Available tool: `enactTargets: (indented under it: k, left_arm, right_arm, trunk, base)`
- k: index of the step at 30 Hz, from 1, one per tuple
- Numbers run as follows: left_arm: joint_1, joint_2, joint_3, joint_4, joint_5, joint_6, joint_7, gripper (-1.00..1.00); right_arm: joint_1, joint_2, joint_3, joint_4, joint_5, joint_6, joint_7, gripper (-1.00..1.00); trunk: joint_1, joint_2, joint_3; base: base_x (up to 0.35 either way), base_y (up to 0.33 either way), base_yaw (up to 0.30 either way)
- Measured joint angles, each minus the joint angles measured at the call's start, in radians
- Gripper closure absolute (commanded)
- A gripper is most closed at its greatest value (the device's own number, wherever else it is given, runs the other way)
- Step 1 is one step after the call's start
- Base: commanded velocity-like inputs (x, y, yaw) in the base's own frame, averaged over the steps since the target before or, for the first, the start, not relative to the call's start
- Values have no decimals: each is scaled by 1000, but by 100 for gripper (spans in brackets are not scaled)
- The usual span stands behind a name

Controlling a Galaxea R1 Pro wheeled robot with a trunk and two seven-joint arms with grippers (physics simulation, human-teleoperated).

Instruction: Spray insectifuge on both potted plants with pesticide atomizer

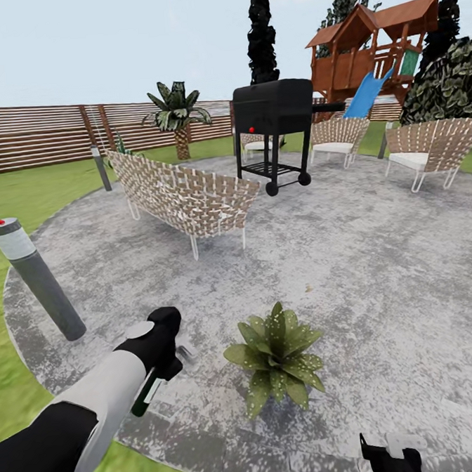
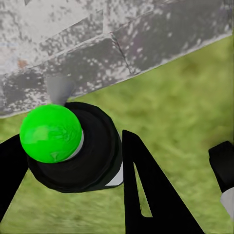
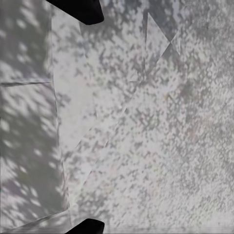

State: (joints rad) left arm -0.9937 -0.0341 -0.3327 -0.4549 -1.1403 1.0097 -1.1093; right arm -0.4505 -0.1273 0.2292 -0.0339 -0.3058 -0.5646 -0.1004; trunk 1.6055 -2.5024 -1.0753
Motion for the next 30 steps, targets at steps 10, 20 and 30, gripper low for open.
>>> enactTargets:
  k: [10,20,30]
  left_arm:
    - [241,2,143,-270,22,-16,56,100]
    - [304,-11,204,-325,150,-37,195,100]
    - [331,-13,205,-325,175,-84,265,100]
  right_arm:
    - [8,-48,-1,2,-2,-1,0,-100]
    - [16,-52,-1,0,-2,-2,-1,-100]
    - [16,-51,-2,0,-2,-1,-2,-100]
  trunk:
    - [0,0,0]
    - [0,0,0]
    - [0,0,0]
  base:
    - [1,0,-6]
    - [63,0,0]
    - [22,0,-91]
